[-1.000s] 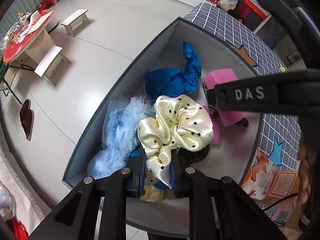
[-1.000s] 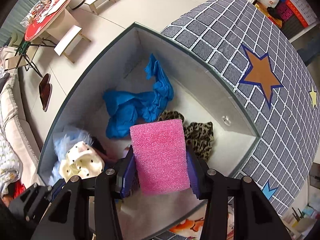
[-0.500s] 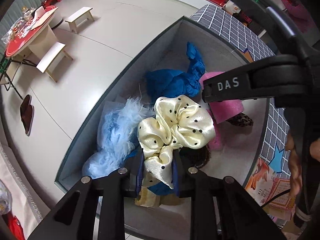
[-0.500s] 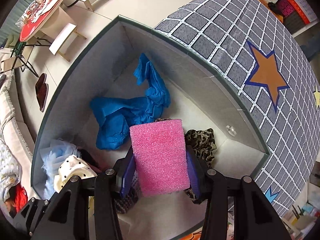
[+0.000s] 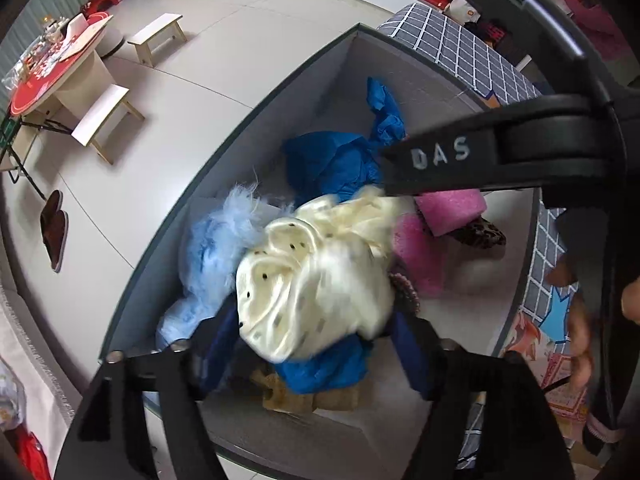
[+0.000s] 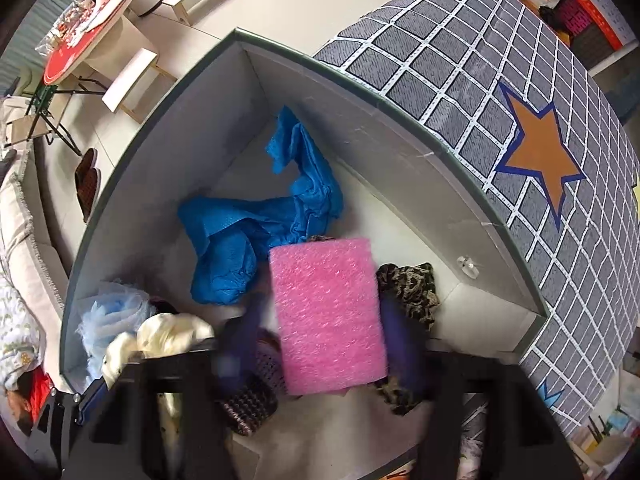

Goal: Organize soft objects
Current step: 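Open both tools to drop the scrunchie and pink sponge into the box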

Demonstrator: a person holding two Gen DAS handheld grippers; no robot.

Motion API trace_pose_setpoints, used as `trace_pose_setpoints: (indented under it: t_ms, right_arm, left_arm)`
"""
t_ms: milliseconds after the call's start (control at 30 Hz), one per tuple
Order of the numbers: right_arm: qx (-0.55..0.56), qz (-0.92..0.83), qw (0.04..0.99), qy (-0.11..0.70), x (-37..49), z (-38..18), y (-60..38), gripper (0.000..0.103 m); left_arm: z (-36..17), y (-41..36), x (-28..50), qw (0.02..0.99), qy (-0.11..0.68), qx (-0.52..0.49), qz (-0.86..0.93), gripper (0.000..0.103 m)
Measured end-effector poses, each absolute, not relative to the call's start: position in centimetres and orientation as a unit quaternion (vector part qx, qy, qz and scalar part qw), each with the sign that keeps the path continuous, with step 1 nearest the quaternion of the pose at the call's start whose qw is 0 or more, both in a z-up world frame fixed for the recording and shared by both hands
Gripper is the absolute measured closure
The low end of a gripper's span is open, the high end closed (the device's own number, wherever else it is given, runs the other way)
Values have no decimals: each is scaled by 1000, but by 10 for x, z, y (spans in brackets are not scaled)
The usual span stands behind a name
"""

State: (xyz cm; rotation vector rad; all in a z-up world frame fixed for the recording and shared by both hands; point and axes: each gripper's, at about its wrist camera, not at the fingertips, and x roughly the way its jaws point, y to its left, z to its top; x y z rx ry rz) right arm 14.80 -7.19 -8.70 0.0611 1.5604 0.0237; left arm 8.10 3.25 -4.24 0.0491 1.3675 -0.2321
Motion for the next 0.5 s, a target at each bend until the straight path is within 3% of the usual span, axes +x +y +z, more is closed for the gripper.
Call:
trace_pose_setpoints:
  t_ms: [33,500]
  right_arm:
    - [31,10,716,698,147,-85,-73,7]
    - [53,7,733,678,127,-54,-89,7]
  left_arm:
    - [-42,33,80,769,630,20,-106,25]
    - [-16,24,57,809,578,27,-102,23]
